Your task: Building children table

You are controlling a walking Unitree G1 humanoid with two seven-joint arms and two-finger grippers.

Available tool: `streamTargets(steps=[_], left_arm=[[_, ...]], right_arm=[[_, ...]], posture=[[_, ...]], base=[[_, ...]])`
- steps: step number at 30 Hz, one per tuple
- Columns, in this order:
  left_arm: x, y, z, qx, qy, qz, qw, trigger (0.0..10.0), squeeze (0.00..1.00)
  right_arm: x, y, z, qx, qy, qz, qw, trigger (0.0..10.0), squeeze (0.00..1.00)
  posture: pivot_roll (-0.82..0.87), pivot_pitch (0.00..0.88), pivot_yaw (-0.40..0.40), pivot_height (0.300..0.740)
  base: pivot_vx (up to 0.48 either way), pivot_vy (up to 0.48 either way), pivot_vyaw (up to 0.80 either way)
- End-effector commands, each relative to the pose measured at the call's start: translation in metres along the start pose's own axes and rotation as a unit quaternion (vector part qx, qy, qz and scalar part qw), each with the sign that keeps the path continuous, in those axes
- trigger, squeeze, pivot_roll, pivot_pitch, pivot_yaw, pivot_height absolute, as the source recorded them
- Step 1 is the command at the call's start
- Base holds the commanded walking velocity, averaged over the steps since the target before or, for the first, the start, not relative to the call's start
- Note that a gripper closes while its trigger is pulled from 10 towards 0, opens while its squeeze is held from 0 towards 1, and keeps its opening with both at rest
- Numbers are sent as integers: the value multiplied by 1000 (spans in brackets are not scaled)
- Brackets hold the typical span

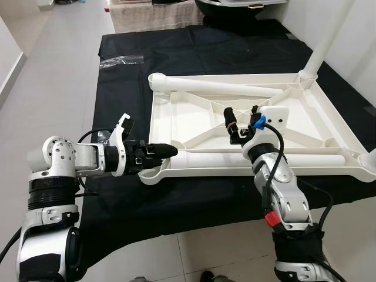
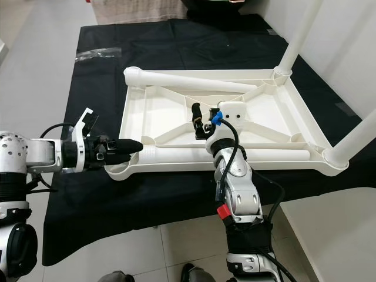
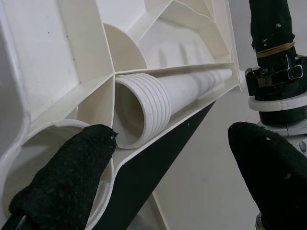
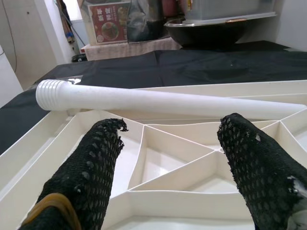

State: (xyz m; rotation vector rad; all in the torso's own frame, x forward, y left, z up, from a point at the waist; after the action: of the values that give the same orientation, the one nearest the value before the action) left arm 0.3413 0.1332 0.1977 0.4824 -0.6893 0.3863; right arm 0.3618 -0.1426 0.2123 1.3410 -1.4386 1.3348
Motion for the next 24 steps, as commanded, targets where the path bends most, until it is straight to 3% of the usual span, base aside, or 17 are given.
streamTargets(steps=[1,12,16,24], left_arm=[[-9,-7,-5,-2,16,-5,1000,10000,0],[-8,-22,1,-32,22,9,999,10000,0],[-8,-36,10,-56,21,10,998,10000,0],[-5,-43,16,-69,18,11,997,10000,0]], right_arm=[[0,3,1,-1,-6,-5,1000,10000,0],[2,4,2,1,-5,-5,1000,10000,0],[4,3,3,1,-4,-4,1000,10000,0],[7,3,4,1,-3,-2,1000,10000,0]], posture=[[126,185,-12,740],[105,179,-18,740],[95,166,-20,740],[93,158,-13,740]], base=[[0,0,0],[0,0,0],[0,0,0],[0,0,0]])
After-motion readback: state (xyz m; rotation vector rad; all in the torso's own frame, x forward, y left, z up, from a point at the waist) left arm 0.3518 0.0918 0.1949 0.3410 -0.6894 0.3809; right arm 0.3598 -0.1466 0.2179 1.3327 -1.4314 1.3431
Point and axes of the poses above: a point about 5 cm out from each wrist's last joint towards the gripper, its own y axis pointing back from the gripper into the wrist, its own x axis along the axis of the wrist's last joint, z = x × y, the point moved 3 cm from there along -y, pointing out of the wrist towards the gripper, and after that the axes turned 7 degrees about -y, right-handed, at the moved point
